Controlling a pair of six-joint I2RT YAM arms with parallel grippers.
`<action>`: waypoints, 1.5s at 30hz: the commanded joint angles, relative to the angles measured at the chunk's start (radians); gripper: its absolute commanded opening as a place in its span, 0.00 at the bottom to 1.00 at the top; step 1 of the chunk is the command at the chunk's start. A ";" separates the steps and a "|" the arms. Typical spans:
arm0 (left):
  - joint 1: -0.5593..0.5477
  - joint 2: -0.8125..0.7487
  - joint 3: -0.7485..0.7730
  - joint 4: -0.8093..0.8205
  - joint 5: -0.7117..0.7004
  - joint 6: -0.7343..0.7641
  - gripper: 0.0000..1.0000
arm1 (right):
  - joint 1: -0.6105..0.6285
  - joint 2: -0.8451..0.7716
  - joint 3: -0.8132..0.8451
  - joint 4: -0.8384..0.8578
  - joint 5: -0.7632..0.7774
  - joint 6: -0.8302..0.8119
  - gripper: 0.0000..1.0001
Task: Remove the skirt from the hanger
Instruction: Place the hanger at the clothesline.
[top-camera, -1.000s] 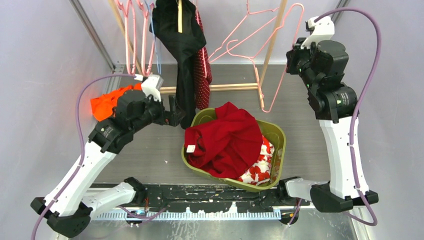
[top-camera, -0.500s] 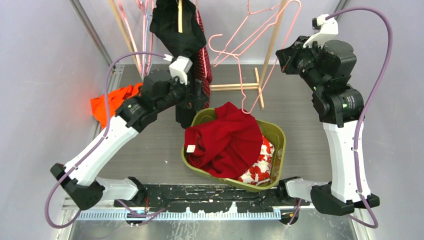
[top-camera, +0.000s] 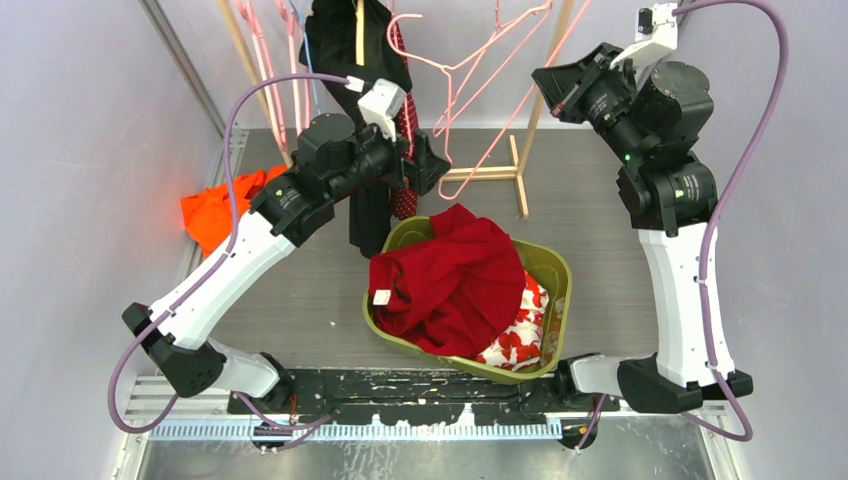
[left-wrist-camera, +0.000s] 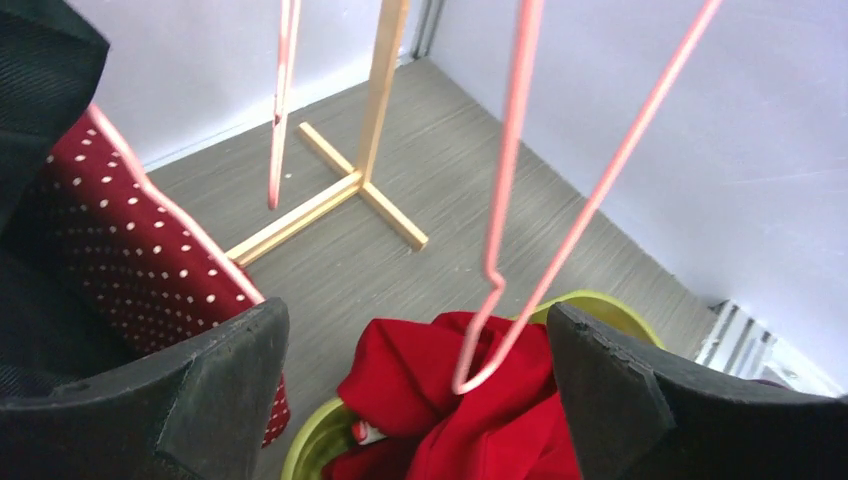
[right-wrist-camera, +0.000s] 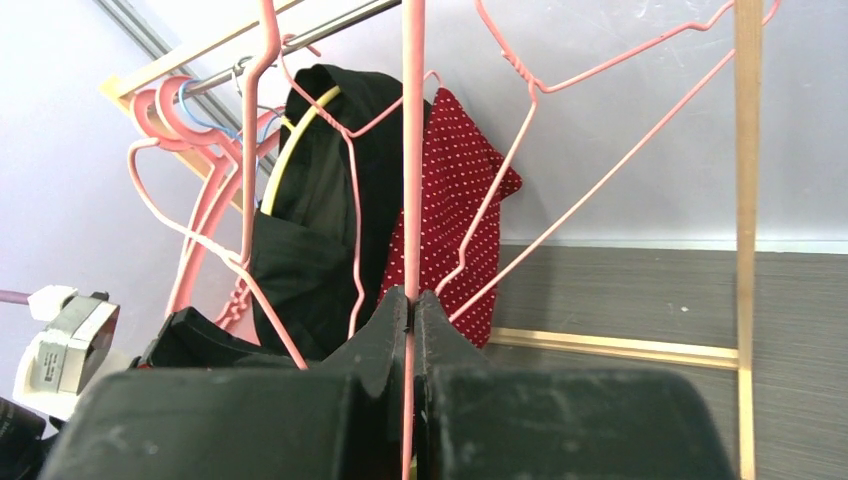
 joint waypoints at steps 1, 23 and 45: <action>-0.005 -0.030 -0.011 0.181 0.092 -0.056 1.00 | 0.005 0.009 0.007 0.133 -0.031 0.073 0.01; -0.003 0.006 -0.066 0.261 0.112 -0.086 0.51 | 0.004 0.065 0.032 0.131 -0.113 0.174 0.01; -0.005 -0.031 0.105 -0.074 -0.126 -0.013 0.00 | 0.004 0.013 -0.076 -0.028 0.252 -0.115 0.44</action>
